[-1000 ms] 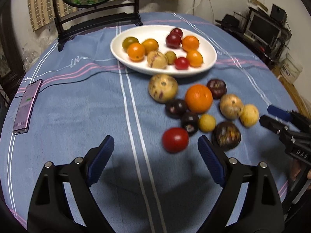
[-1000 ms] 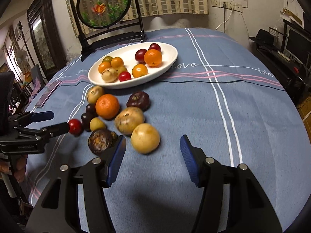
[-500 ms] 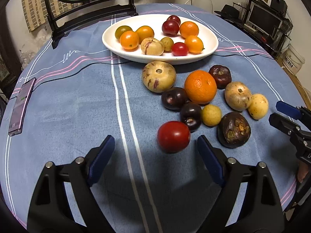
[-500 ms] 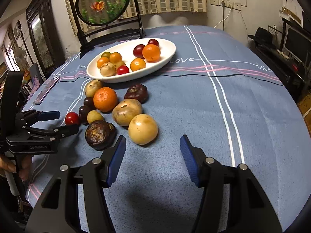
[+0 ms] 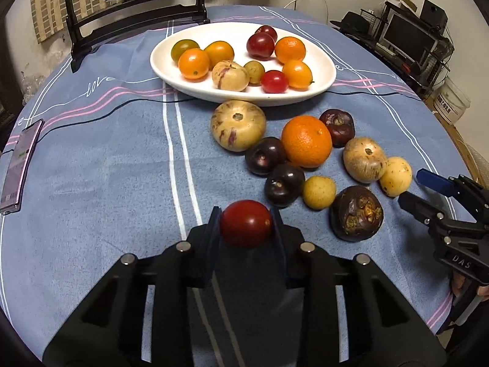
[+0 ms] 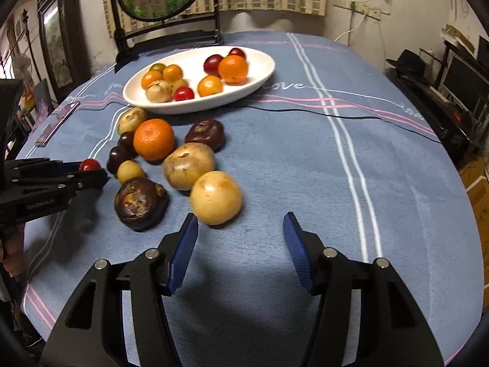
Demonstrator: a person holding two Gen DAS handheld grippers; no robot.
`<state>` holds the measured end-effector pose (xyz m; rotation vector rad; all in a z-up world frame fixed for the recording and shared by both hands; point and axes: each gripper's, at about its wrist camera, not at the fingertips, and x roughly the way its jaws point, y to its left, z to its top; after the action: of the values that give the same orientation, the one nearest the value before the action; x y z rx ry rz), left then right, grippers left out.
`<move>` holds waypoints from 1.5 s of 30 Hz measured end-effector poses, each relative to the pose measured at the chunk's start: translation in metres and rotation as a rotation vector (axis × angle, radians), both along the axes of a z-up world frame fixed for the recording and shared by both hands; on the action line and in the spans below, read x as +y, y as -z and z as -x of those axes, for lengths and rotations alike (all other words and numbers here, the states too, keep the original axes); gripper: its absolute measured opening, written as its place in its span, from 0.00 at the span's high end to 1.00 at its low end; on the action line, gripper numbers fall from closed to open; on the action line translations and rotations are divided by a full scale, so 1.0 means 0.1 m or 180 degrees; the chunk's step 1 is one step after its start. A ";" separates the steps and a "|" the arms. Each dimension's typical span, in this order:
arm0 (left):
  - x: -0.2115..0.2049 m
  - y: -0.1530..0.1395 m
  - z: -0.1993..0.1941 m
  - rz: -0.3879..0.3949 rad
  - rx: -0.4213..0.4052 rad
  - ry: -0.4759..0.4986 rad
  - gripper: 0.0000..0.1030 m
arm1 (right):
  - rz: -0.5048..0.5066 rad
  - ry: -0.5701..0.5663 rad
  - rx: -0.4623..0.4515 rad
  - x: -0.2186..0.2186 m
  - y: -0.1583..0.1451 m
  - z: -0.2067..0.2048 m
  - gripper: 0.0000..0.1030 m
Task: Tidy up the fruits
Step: 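Grasp a red tomato with the left tool while the right tool grasps a tan round fruit, then carry both fruits over the plate and open both tools to release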
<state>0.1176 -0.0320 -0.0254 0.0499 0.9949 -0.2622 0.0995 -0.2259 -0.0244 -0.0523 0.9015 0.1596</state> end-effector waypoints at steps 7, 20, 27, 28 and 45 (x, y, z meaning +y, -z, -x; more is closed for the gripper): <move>0.02 0.01 0.01 0.0033 0.0012 0.0010 0.69 | 0.0124 -0.0021 0.0127 0.16 0.04 -0.21 0.45; 0.10 -0.09 0.08 0.0063 -0.0033 -0.0040 0.69 | -0.0043 0.0112 0.0040 0.05 -0.05 -0.12 0.65; 0.07 -0.24 0.18 0.0046 -0.0137 -0.0005 0.69 | -0.0146 0.0142 -0.0102 -0.05 -0.21 0.04 0.65; 0.05 -0.28 0.19 0.0038 -0.0168 0.0015 0.69 | -0.0162 0.0129 -0.0146 -0.06 -0.26 0.06 0.65; -0.08 -0.90 -0.56 -0.0019 -0.0516 -0.0030 0.69 | -0.0350 -0.0157 -0.0635 0.30 -0.90 -0.63 0.65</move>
<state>0.1732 -0.0398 0.0650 0.0710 0.8346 -0.2428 0.1622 -0.1958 0.0656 0.0118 0.6915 0.2452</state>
